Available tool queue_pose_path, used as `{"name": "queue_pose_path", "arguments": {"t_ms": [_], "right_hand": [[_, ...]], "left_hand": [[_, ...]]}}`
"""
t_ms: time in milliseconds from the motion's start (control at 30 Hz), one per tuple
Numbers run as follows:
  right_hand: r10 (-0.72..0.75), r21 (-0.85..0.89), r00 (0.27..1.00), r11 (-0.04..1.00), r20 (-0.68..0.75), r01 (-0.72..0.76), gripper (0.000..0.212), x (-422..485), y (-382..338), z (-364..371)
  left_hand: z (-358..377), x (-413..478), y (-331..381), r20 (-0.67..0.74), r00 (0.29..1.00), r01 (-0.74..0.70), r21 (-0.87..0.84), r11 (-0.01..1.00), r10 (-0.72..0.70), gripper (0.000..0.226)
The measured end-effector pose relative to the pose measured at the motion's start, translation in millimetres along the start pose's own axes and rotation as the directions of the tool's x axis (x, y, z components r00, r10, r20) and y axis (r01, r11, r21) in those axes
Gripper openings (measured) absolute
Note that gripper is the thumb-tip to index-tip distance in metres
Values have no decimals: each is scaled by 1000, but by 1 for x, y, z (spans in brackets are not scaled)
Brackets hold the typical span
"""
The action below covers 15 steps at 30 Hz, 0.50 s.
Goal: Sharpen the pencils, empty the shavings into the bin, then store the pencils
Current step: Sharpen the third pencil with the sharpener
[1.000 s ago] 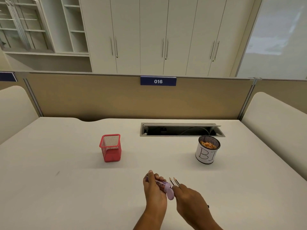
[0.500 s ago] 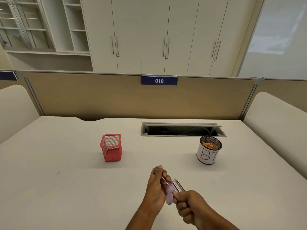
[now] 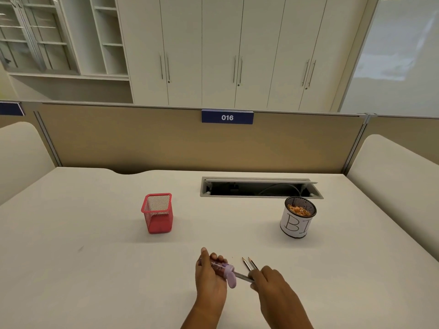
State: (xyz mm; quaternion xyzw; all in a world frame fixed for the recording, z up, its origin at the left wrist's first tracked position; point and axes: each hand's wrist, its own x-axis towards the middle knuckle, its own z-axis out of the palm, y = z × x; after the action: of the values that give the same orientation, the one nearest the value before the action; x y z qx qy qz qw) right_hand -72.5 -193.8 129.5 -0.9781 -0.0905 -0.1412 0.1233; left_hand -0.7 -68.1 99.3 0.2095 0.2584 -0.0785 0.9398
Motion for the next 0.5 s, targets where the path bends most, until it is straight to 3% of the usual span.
{"name": "queue_pose_path", "arguments": {"t_ms": [67, 100, 133, 233, 267, 300, 367, 433, 500], "right_hand": [[-76, -25, 995, 997, -70, 75, 13, -1, 7, 10], [-107, -47, 993, 993, -47, 105, 16, -4, 9, 14], [-90, -31, 993, 995, 77, 92, 17, -10, 8, 10], [117, 208, 976, 966, 186, -155, 16, -7, 5, 2], [161, 346, 967, 911, 198, -223, 12, -8, 8, 8], [194, 460, 934, 829, 300, -320, 15, -6, 8, 8], [220, 591, 877, 666, 427, -455, 39, -2, 7, 4], [265, 712, 835, 437, 482, -550, 30, -3, 1, -3], [294, 723, 752, 223, 590, -654, 37, -4, -1, -8]], "left_hand": [[1, -2, -2, -9, 1000, -5, 11, 1000, 5, 34], [3, -4, -3, -2, 1000, -8, 24, 1000, 8, 33], [4, -5, -4, 7, 1000, -12, 41, 999, 12, 33], [8, -11, -4, 41, 998, -49, 126, 991, 44, 31], [9, -12, -4, 49, 998, -58, 168, 984, 51, 32], [9, -13, -4, 59, 997, -61, 215, 975, 50, 33], [10, -13, -5, 80, 996, -63, 285, 956, 41, 34], [12, -12, -4, 101, 994, -67, 309, 949, 37, 33], [14, -10, -4, 115, 993, -63, 315, 947, 28, 32]]}}
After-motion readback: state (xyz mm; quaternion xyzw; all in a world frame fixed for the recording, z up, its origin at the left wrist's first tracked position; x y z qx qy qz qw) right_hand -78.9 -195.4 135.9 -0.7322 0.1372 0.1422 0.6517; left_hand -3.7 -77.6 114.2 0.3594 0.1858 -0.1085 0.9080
